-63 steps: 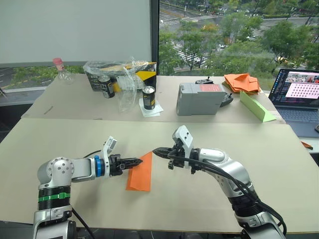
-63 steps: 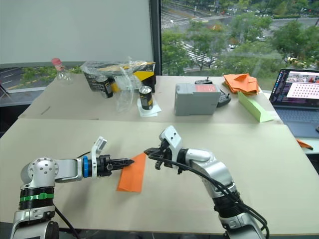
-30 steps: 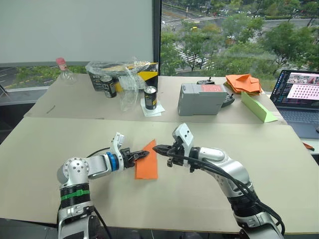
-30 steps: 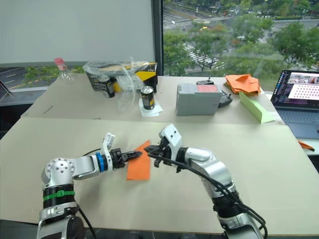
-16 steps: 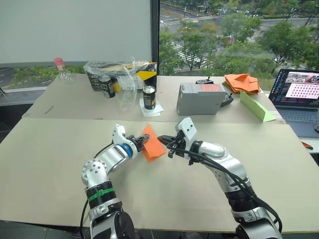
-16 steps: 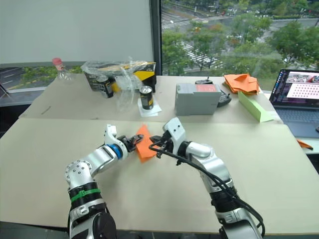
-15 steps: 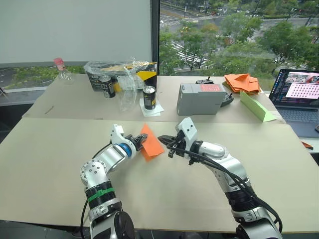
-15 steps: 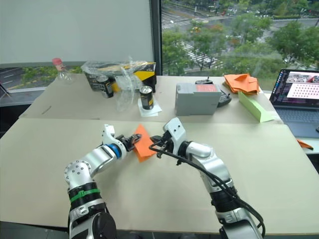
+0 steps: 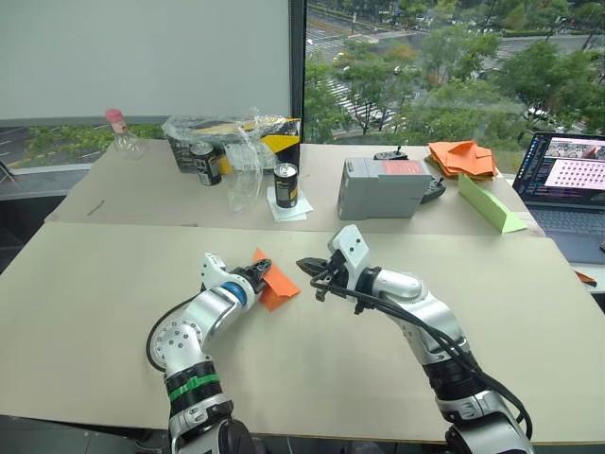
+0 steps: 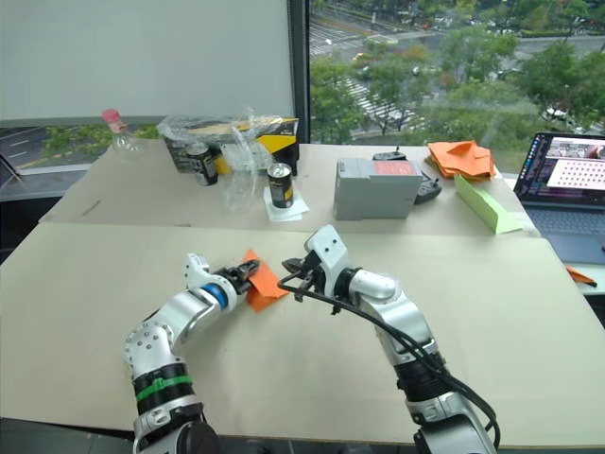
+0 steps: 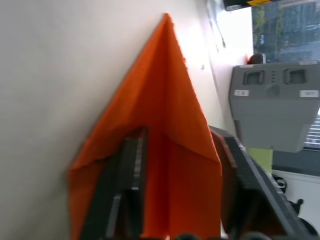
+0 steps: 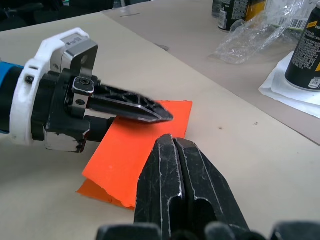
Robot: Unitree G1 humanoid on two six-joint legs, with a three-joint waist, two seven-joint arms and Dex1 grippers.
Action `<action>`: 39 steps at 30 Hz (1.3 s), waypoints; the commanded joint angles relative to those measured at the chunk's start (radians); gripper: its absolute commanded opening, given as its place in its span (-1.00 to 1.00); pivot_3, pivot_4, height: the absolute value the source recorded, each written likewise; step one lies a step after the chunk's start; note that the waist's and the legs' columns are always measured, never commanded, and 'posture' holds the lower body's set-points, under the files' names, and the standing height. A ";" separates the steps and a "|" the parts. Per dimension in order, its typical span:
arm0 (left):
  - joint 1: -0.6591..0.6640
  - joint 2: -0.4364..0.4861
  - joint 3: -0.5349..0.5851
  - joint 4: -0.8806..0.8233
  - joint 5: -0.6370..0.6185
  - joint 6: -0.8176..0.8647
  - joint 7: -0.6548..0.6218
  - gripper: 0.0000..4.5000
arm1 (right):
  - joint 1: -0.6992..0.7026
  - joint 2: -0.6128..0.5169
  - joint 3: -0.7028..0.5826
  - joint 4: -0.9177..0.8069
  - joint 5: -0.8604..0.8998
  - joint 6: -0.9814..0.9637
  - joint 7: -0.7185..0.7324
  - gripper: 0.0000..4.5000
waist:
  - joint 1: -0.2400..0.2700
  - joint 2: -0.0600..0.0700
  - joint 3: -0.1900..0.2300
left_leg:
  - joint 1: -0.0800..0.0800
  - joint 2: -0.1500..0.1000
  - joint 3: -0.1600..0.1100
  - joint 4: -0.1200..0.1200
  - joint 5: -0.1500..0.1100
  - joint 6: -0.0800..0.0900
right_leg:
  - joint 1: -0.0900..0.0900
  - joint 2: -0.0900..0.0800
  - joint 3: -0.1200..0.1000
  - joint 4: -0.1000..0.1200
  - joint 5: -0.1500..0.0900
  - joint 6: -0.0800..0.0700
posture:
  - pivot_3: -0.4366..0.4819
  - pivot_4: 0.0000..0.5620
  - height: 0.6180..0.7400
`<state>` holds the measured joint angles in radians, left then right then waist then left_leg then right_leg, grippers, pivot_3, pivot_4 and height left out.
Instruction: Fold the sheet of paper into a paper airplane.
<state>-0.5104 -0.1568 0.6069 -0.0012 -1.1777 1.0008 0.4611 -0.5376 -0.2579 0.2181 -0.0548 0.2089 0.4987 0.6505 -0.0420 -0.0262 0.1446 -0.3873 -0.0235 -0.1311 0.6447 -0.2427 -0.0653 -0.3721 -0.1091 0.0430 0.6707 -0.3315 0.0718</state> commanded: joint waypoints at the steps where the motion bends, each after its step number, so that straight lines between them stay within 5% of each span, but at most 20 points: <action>1: 0.028 0.034 -0.005 -0.045 -0.101 0.027 0.032 0.10 | -0.014 0.000 0.000 -0.029 0.001 -0.038 0.015 -1.00 | -0.001 0.000 0.000 | 0.000 0.000 0.000 0.000 0.000 0.000 | 0.000 0.000 0.000 0.000 0.000 0.000 | -0.05 -0.47 1.00; 5: 0.078 0.140 -0.001 -0.098 -0.276 0.078 0.068 0.10 | 0.002 -0.012 0.012 -0.045 0.003 -0.048 0.039 -1.00 | -0.006 0.000 0.000 | 0.000 0.000 0.000 0.000 0.000 0.000 | 0.000 0.000 0.000 0.000 0.000 0.000 | -0.05 -0.47 1.00; 11: 0.199 0.358 -0.042 -0.146 -0.523 0.120 0.038 0.11 | 0.035 -0.038 0.048 -0.055 -0.016 -0.086 0.083 -0.14 | -0.004 0.000 0.000 | 0.001 0.001 -0.001 0.000 0.000 0.000 | -0.001 0.001 0.001 0.001 0.000 0.000 | -0.05 -0.47 1.00; 16: 0.280 0.513 -0.102 -0.154 -0.598 0.115 -0.035 0.11 | 0.061 -0.055 0.098 -0.036 -0.059 -0.154 0.112 0.63 | 0.001 0.000 0.000 | 0.001 0.000 -0.001 0.000 0.000 0.000 | -0.001 0.001 0.001 0.001 0.000 0.000 | -0.05 -0.47 1.00; 39: 0.372 0.619 -0.204 -0.184 -0.579 -0.069 -0.084 0.11 | 0.038 0.106 0.170 0.153 -0.285 -0.320 -0.091 0.63 | -0.002 0.000 0.000 | 0.002 0.000 -0.001 -0.001 0.000 0.000 | -0.002 0.001 0.001 0.002 0.000 0.000 | -0.05 -0.47 1.00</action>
<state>-0.1411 0.4460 0.4031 -0.1456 -1.7384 0.9492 0.3891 -0.4721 -0.1599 0.3926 0.0970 -0.0516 0.2166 0.5932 -0.0442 -0.0261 0.1447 -0.3856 -0.0233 -0.1326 0.6432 -0.2426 -0.0655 -0.3738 -0.1085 0.0442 0.6724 -0.3316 0.0717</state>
